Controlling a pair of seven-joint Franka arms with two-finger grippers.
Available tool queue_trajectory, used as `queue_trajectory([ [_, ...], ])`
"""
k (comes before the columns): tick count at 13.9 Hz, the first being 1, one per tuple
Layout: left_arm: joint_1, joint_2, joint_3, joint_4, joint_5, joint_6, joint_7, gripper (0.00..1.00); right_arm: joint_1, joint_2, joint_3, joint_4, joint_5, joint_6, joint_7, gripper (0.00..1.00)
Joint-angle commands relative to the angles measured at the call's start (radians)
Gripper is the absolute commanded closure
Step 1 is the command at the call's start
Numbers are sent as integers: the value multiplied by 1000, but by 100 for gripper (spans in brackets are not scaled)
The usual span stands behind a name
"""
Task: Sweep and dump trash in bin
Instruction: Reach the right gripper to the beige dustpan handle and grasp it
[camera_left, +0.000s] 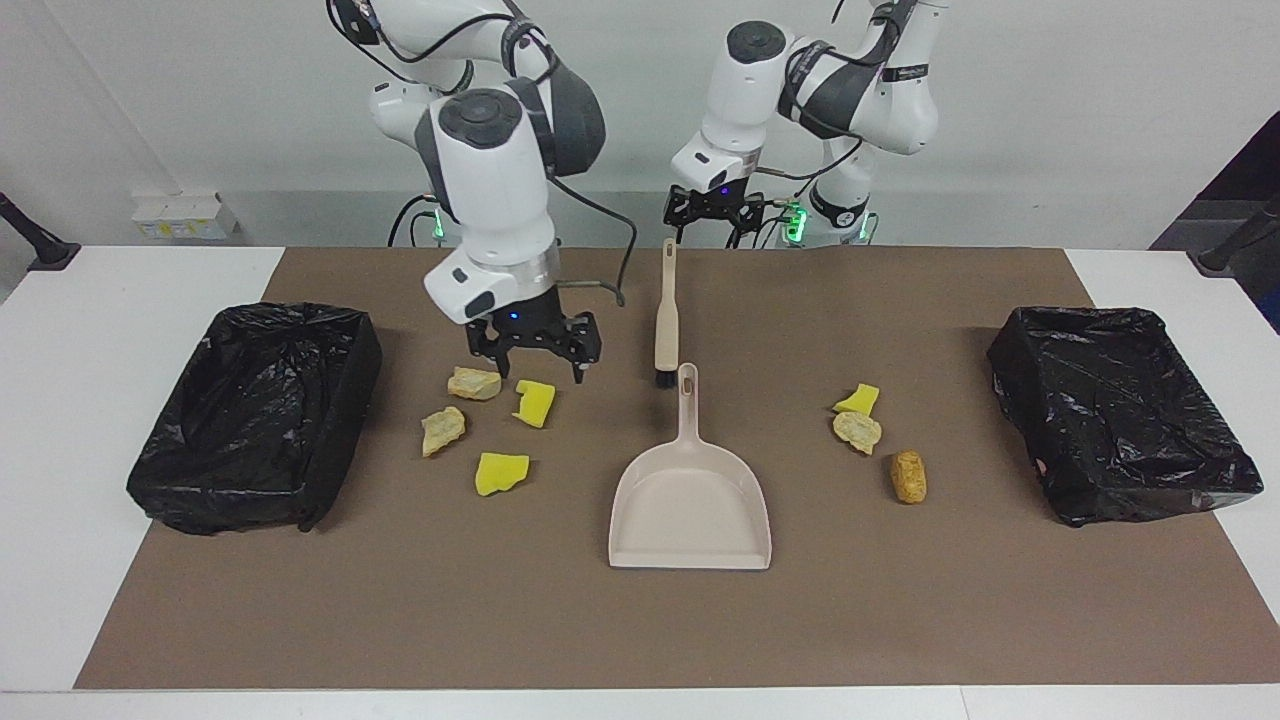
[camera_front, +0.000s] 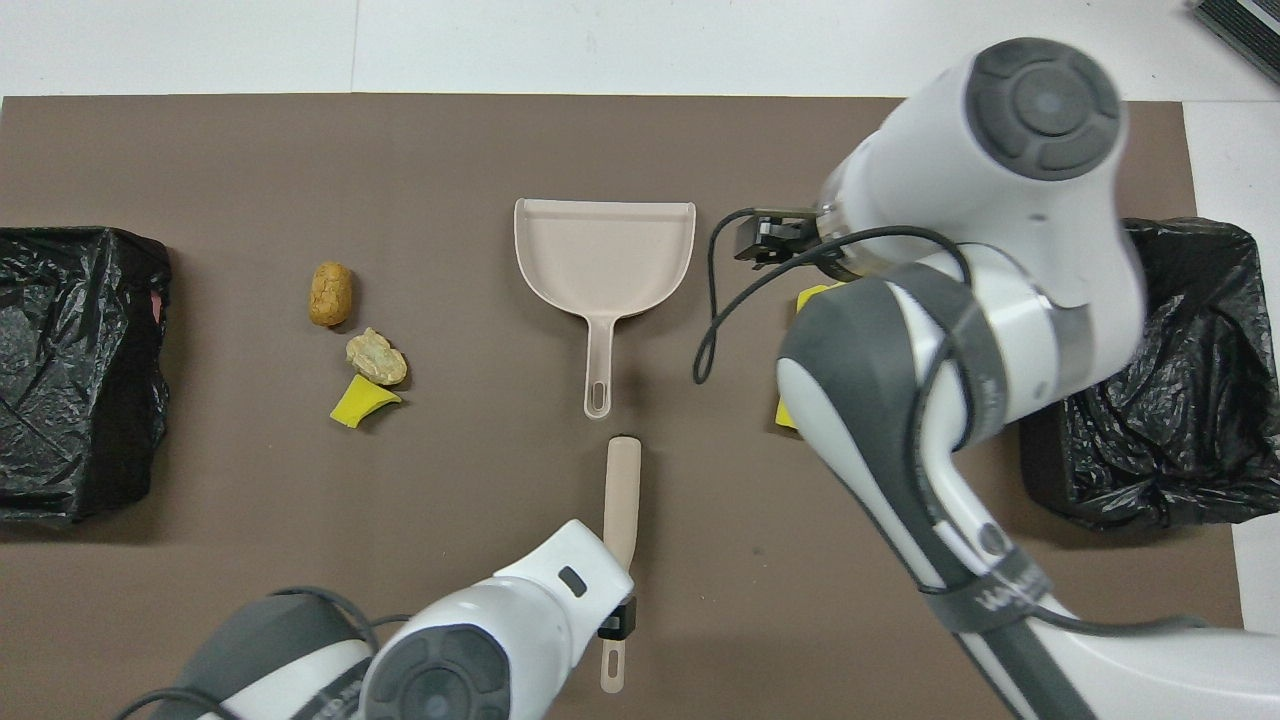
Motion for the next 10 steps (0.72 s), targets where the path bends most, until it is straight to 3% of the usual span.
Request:
queue_trajectory([
  [1, -49, 75, 24, -30, -12, 73, -58, 0, 71, 120, -11, 124, -7, 9, 75, 0],
  [5, -50, 100, 24, -78, -12, 148, -73, 0, 175, 241, -15, 177, -45, 73, 161, 0],
  [10, -57, 123, 24, -81, -12, 176, -76, 0, 238, 274, -6, 135, -102, 105, 183, 0],
])
